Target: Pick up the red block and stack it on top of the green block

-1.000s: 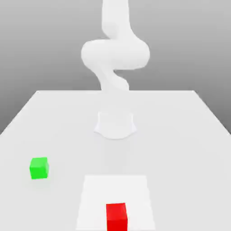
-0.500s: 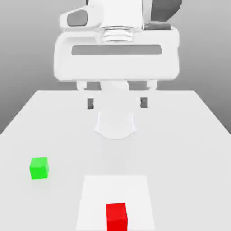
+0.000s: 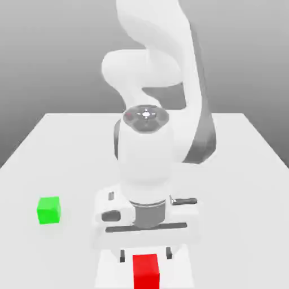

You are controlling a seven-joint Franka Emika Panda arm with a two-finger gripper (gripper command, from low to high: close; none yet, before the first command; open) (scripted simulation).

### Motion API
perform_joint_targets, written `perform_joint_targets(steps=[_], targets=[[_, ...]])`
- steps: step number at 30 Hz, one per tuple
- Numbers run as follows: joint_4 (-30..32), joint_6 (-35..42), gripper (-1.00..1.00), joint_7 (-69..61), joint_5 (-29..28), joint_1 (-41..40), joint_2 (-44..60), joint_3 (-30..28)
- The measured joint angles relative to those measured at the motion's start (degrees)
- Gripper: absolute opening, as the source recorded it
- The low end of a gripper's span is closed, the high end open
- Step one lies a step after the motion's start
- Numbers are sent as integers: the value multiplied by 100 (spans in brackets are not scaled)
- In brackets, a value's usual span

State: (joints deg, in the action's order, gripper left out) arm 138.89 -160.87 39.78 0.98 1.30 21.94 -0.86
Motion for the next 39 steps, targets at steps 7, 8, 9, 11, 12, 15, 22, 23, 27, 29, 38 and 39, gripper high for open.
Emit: perform_joint_targets(steps=[7, 8, 9, 11, 12, 15, 22, 23, 27, 29, 38, 39], targets=[[-6, -34, -100, 5, -6, -5, 44, 6], [15, 76, -100, 9, -12, -2, -87, 2], [42, 219, -100, 14, -19, 1, -256, -3], [102, 545, -100, 25, -34, 5, -643, -10], [142, 679, -100, -15, -26, -17, -816, -21], [334, 763, -100, -525, 107, -292, -1091, -101], [821, 793, -100, -1815, 332, -975, -1610, -424], [891, 797, -100, -1988, 344, -1089, -1683, -481], [1172, 806, -100, -2622, 320, -1559, -1976, -664], [1313, 810, -100, -2912, 270, -1776, -2122, -753], [1947, 823, -100, -4001, -265, -2602, -2781, -1284], [2017, 826, -100, -4097, -360, -2684, -2854, -1357]])
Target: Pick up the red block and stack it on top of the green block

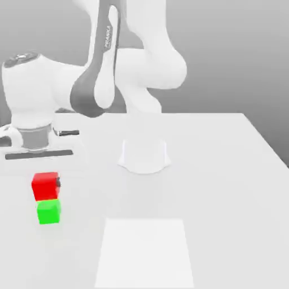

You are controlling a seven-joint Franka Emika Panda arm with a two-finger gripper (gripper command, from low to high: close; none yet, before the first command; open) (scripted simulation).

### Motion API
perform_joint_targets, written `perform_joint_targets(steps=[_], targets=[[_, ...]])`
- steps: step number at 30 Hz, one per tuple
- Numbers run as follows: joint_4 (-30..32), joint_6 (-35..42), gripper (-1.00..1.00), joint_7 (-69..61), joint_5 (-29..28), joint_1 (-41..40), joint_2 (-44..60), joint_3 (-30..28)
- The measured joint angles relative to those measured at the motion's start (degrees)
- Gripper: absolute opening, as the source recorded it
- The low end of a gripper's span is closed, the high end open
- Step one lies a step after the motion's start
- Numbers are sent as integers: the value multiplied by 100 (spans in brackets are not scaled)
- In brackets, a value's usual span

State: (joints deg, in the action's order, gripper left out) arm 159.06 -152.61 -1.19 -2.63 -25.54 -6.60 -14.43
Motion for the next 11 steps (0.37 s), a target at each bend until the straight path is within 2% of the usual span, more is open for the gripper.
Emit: perform_joint_targets(steps=[2, 4, 8, 9, 11], targets=[[106, -71, -100, -168, -130, -136, -31, -122], [123, -373, -100, -316, -20, -143, 260, -163], [99, -1121, -100, -798, 627, -151, 1062, -8], [93, -1240, 100, -892, 757, -194, 1191, 65], [93, -1240, 100, -892, 757, -194, 1191, 65]])
